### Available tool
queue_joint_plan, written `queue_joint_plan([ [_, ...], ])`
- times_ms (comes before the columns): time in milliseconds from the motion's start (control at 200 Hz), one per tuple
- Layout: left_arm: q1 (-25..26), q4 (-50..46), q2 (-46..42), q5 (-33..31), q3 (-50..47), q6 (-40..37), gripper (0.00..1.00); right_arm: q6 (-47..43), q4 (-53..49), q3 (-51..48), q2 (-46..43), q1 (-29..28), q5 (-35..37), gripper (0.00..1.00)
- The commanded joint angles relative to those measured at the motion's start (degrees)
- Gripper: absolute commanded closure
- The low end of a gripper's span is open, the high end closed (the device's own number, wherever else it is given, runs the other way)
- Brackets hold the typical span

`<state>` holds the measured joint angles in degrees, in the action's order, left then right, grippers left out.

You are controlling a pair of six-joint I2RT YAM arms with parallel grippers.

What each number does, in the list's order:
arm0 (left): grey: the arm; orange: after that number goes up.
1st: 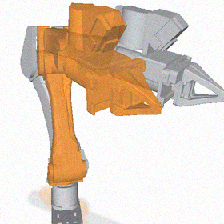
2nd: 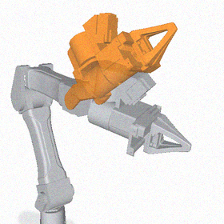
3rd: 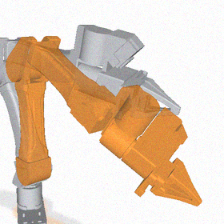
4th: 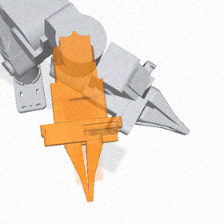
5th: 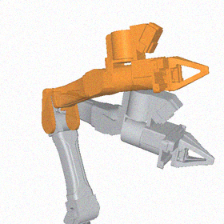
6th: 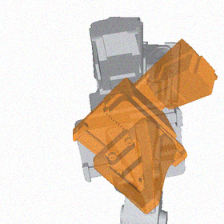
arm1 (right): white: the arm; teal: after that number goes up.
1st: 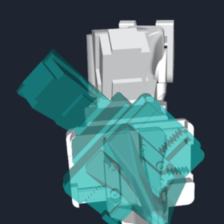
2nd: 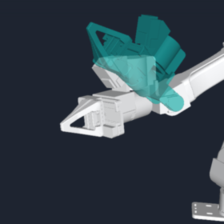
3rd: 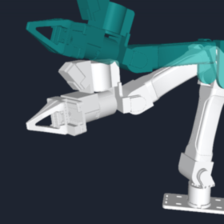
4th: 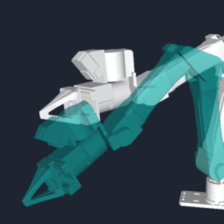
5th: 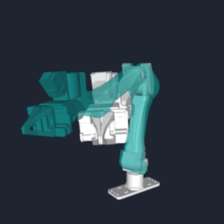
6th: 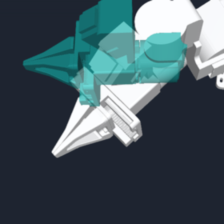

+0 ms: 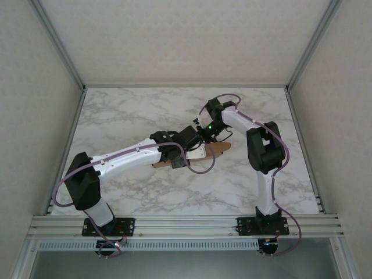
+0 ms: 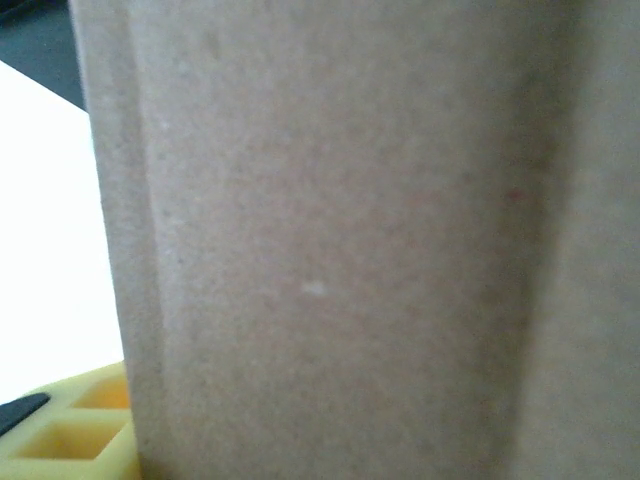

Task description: Fold the paper box

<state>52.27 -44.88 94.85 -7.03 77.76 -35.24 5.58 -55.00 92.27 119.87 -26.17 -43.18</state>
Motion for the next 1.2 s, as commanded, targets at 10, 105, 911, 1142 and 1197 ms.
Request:
queue_joint_plan([
  [10,-2.9,7.5,-0.2,-7.5,-0.9,-0.1,0.48,1.2,-4.8,-2.0,-0.6,-1.4,-1.9,1.0],
  [105,-3.3,9.3,0.0,-8.9,-1.1,-0.5,0.47,0.8,-5.9,-1.0,-0.6,-1.6,-2.1,1.0],
  [911,-5.6,15.6,1.9,-8.6,-3.9,-2.2,0.39,4.6,-3.8,5.3,2.3,-0.4,1.6,0.81],
  [1142,-5.7,10.6,1.8,-3.0,0.9,-0.7,0.49,1.0,-8.4,8.0,4.7,-0.5,7.1,0.74],
  [1197,-5.7,10.3,1.3,-1.9,0.9,-0.8,0.49,0.1,-8.0,8.0,5.2,-0.7,8.3,0.71],
])
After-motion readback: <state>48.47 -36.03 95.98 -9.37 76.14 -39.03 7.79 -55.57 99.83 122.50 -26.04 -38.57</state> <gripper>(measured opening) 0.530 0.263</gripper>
